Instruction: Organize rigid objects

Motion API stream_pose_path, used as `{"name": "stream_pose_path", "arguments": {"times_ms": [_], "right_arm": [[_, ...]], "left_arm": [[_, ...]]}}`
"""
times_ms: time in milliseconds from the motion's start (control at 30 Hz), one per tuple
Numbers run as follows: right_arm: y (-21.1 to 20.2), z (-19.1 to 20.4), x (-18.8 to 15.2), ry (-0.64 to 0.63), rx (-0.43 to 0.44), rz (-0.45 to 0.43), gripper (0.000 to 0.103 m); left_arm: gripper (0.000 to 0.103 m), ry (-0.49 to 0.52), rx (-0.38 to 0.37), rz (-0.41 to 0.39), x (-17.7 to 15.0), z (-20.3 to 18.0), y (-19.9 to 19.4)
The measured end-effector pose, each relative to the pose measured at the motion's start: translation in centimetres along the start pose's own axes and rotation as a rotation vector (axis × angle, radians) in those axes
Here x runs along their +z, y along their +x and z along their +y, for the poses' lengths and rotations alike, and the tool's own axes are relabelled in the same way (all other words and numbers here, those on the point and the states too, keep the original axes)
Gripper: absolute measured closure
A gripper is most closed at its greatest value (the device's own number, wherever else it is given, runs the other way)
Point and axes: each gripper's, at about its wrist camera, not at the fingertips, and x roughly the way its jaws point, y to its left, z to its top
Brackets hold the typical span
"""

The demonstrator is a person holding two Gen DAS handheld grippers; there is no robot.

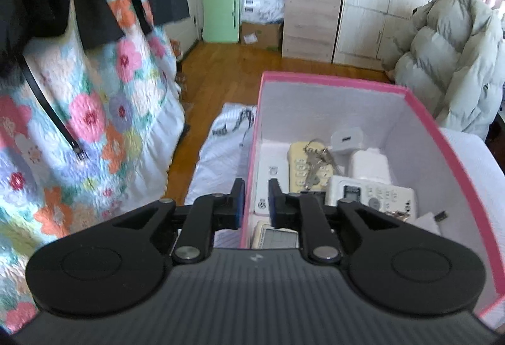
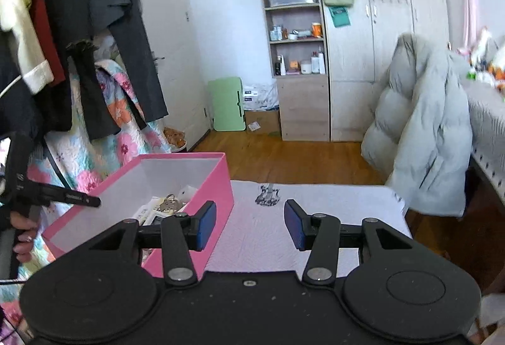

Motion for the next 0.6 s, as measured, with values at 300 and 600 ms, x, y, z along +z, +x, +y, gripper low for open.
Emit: {"name": "stream_pose_path", "arguments": {"times_ms": [300,600], "right_arm": [[-1.4,0.2,1.0,-0.047,-0.007,-0.021,0.050],[-3.8,0.8,2.2,-0.050,0.017,-0.074,0.048]], "left_arm": [[0.086,0.023,-0.008,-0.111,0.3,-2.7,-7.6],[0.084,-0.022,-0.082,-0.113,-2.5,-5.1,-12.2]]}}
